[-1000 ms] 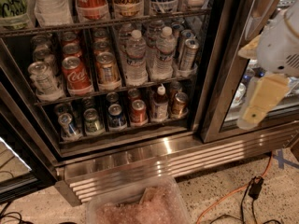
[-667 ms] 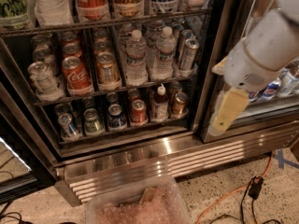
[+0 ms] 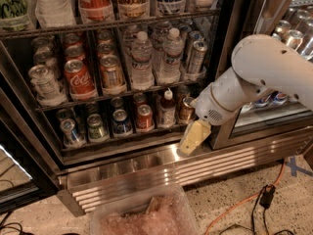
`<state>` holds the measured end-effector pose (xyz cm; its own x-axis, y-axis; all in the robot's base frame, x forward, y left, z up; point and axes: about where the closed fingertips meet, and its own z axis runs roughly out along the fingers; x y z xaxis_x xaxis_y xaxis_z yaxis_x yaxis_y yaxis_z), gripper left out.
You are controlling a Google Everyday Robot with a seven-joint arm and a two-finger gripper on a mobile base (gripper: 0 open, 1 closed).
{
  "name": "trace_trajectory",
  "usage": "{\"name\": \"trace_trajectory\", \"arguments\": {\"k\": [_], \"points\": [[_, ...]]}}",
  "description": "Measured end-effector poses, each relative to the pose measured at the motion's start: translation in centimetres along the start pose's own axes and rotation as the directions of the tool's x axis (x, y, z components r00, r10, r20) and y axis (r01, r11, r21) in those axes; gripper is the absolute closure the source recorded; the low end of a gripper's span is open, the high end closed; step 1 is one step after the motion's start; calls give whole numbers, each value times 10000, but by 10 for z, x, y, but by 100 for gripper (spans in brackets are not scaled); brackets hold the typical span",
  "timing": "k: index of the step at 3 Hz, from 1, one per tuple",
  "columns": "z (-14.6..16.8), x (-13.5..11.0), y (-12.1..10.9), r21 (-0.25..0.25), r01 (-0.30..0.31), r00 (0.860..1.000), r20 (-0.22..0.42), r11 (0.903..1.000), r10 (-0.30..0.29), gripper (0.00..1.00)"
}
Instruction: Pick orange can from middle shelf of fridge
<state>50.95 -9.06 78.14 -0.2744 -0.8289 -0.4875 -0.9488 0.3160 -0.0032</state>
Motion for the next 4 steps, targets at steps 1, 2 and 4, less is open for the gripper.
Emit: {"name": "trace_trajectory", "arguments": {"k": [1, 2, 4], "points": [[0, 0, 0, -2, 4, 10000, -3, 10000, -4, 0], [11, -19, -14, 269, -96, 9965, 828, 9996, 73, 0], [30, -73, -25, 1177, -965, 9210, 3870, 9883, 438, 0]]}}
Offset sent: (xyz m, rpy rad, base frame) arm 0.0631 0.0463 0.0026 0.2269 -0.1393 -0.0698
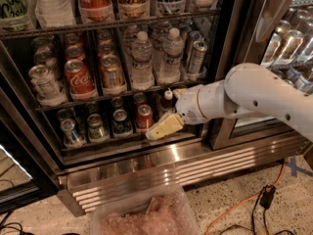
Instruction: Pick orange can from middle shelf of fridge
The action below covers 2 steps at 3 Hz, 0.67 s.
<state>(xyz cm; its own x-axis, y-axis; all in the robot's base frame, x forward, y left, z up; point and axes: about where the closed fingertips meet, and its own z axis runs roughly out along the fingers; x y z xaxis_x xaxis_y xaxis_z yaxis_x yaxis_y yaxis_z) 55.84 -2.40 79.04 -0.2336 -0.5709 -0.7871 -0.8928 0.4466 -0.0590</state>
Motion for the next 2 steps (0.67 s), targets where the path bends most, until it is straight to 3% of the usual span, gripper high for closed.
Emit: {"name": "trace_trajectory", "arguments": {"k": [1, 2], "points": [[17, -16, 5, 348, -309, 9931, 1142, 9989, 267, 0], [30, -36, 10, 337, -248, 9810, 1932, 9991, 178, 0]]}}
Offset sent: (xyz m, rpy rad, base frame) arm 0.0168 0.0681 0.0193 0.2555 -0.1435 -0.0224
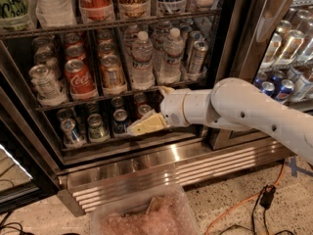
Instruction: Pick orange can from middle shelf of fridge
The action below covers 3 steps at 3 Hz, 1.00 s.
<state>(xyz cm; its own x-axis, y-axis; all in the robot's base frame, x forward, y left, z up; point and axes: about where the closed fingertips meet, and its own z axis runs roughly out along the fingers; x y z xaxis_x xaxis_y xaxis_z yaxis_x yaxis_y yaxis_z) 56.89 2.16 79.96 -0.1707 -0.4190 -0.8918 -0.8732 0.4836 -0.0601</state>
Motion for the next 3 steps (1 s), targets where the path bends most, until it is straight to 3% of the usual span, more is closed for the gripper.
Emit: {"name": "trace_trajectory", "arguments": {"k": [1, 3], "points": [[13, -18, 4, -486, 348, 9993, 150, 9982, -341, 0], [22, -17, 7, -586, 322, 9992, 270, 9978, -306, 0]]}}
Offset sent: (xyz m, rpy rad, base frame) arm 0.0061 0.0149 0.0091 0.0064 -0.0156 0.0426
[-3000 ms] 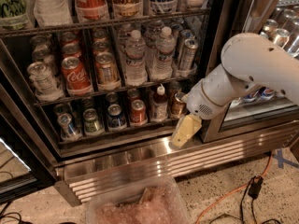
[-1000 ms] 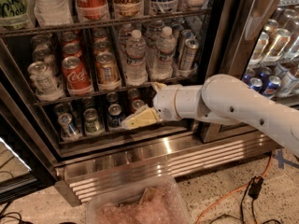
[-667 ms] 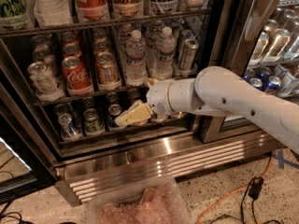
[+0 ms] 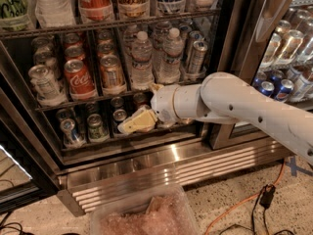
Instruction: Pick orange can from middle shelf of fridge
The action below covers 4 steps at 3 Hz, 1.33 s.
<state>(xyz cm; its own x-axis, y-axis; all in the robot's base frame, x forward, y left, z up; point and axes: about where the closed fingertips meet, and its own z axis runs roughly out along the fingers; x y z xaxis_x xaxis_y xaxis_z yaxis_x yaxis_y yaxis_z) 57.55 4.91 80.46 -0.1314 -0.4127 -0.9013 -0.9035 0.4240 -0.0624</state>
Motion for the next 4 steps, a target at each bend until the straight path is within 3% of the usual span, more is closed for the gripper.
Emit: {"name": "trace_trajectory", "arguments": {"k": [2, 4], "points": [[24, -16, -8, 587, -21, 9947, 1028, 9983, -40, 0], [37, -36, 0, 933, 42, 9859, 1659, 9956, -197, 13]]}}
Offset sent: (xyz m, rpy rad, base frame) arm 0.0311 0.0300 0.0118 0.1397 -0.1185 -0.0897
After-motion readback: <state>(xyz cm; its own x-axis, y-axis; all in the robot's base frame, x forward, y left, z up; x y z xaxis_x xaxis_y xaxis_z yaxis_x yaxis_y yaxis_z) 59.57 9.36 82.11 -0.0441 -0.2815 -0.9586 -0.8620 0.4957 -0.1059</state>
